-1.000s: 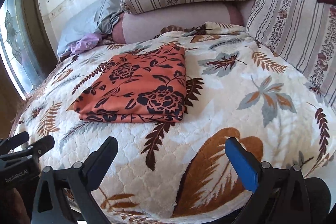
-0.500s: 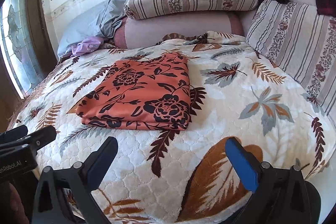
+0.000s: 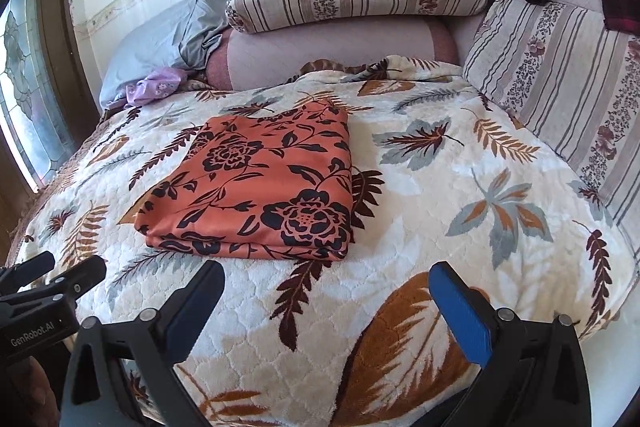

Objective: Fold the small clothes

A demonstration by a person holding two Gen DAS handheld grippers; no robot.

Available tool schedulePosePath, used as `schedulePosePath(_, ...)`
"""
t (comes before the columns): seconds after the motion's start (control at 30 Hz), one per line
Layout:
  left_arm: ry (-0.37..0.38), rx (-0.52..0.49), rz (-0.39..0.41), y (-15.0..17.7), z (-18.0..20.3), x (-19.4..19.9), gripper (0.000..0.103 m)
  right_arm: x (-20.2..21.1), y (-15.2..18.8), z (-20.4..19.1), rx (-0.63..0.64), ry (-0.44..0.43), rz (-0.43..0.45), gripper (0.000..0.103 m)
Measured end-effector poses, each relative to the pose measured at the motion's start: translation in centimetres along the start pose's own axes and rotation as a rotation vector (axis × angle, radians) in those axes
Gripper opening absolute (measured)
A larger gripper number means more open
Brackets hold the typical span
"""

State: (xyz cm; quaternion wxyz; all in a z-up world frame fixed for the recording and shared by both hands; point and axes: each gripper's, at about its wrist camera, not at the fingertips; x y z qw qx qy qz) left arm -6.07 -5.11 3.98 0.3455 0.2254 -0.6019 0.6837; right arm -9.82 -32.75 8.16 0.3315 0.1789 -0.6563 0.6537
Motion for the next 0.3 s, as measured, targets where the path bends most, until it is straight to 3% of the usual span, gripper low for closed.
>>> schedulePosePath(0.3, 0.001, -0.061, 0.018, -0.9, 1.9, -1.2, 0.098, -0.9, -0.2, 0.2, -0.004, -0.006, 0.005, 0.103)
Point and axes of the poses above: each gripper's, at about its wrist camera, not at the fingertips, and x roughly against the way its jaws point, z to its right, y to its underside, and after that the axes turned 14 degrees about y, right-handed
